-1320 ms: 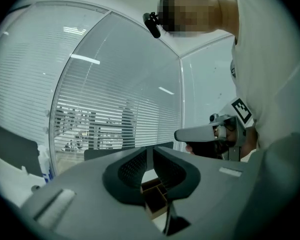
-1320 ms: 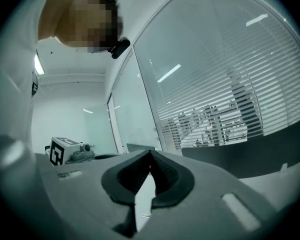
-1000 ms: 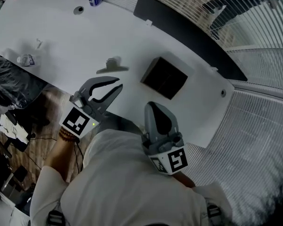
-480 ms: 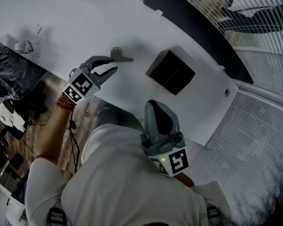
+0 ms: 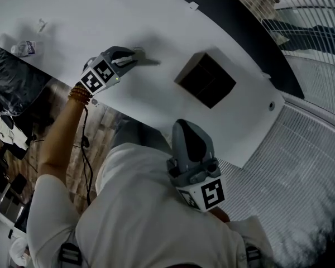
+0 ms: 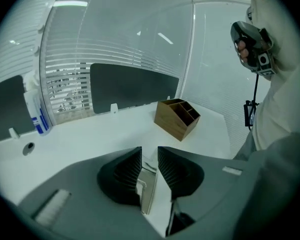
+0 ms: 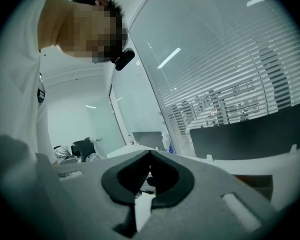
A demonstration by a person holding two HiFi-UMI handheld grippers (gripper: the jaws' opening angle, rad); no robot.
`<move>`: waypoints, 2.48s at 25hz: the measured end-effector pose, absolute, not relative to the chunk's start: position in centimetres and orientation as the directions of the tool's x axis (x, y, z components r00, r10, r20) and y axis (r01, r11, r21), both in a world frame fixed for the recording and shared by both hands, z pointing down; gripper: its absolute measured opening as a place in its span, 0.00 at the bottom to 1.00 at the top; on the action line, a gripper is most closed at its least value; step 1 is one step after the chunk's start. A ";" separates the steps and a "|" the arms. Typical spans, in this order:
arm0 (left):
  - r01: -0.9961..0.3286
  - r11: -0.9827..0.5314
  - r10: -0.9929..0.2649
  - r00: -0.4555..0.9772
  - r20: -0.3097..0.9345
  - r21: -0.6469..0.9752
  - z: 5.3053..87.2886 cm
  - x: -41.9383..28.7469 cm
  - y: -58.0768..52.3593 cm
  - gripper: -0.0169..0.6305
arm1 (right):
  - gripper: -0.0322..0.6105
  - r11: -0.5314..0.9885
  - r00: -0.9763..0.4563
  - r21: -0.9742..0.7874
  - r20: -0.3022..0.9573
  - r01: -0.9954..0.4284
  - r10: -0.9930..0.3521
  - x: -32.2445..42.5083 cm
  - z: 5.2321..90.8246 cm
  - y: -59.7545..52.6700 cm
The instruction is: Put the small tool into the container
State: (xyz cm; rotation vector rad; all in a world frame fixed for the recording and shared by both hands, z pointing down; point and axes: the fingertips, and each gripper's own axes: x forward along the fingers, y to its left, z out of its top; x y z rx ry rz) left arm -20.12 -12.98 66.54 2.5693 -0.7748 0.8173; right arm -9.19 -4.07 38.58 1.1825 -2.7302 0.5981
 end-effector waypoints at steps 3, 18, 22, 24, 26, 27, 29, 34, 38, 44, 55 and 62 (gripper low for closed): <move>-0.576 -0.802 -0.368 0.688 0.625 0.162 68.3 -20.3 -14.0 0.19 | 0.05 0.614 -0.688 -0.315 0.261 -0.724 -0.677 -9.0 39.1 -4.0; -0.448 -0.849 -0.165 0.729 0.664 0.280 72.9 -20.2 -15.6 0.21 | 0.05 0.570 -0.679 -0.375 0.309 -0.731 -0.666 -9.9 40.7 -4.7; -0.410 -0.856 -0.112 0.742 0.661 0.316 73.6 -19.6 -15.2 0.22 | 0.05 0.569 -0.678 -0.376 0.314 -0.732 -0.665 -10.0 41.3 -5.0; -0.399 -0.853 -0.096 0.753 0.651 0.336 73.8 -19.4 -15.1 0.22 | 0.05 0.581 -0.674 -0.347 0.304 -0.736 -0.673 -9.6 41.7 -5.3; -0.392 -0.849 -0.087 0.766 0.637 0.355 73.8 -19.1 -15.1 0.22 | 0.05 0.575 -0.665 -0.336 0.323 -0.746 -0.674 -9.3 42.6 -5.4; -0.388 -0.846 -0.084 0.773 0.629 0.364 73.8 -19.0 -15.1 0.21 | 0.05 0.565 -0.658 -0.340 0.340 -0.752 -0.672 -9.2 43.2 -5.6; -0.380 -0.844 -0.077 0.785 0.615 0.380 73.7 -18.9 -15.1 0.19 | 0.05 0.548 -0.647 -0.345 0.357 -0.762 -0.674 -9.3 44.1 -6.1; -0.362 -0.832 -0.058 0.811 0.583 0.421 73.6 -18.7 -15.1 0.17 | 0.05 0.532 -0.631 -0.343 0.361 -0.774 -0.687 -9.5 45.2 -7.7; -0.344 -0.814 -0.038 0.835 0.548 0.468 73.1 -18.6 -14.8 0.13 | 0.05 0.530 -0.632 -0.347 0.363 -0.774 -0.685 -9.7 45.5 -7.9; -0.337 -0.785 -0.040 0.865 0.500 0.521 71.8 -18.2 -13.7 0.04 | 0.05 0.526 -0.629 -0.349 0.359 -0.776 -0.689 -9.5 45.3 -7.7; -0.404 -0.795 -0.117 0.834 0.538 0.453 70.0 -18.0 -11.8 0.04 | 0.05 0.544 -0.636 -0.336 0.311 -0.769 -0.707 -9.2 43.6 -6.6; -0.434 -0.823 -0.193 0.821 0.537 0.367 65.0 -17.5 -11.9 0.04 | 0.05 0.555 -0.636 -0.322 0.266 -0.767 -0.724 -8.4 41.9 -6.2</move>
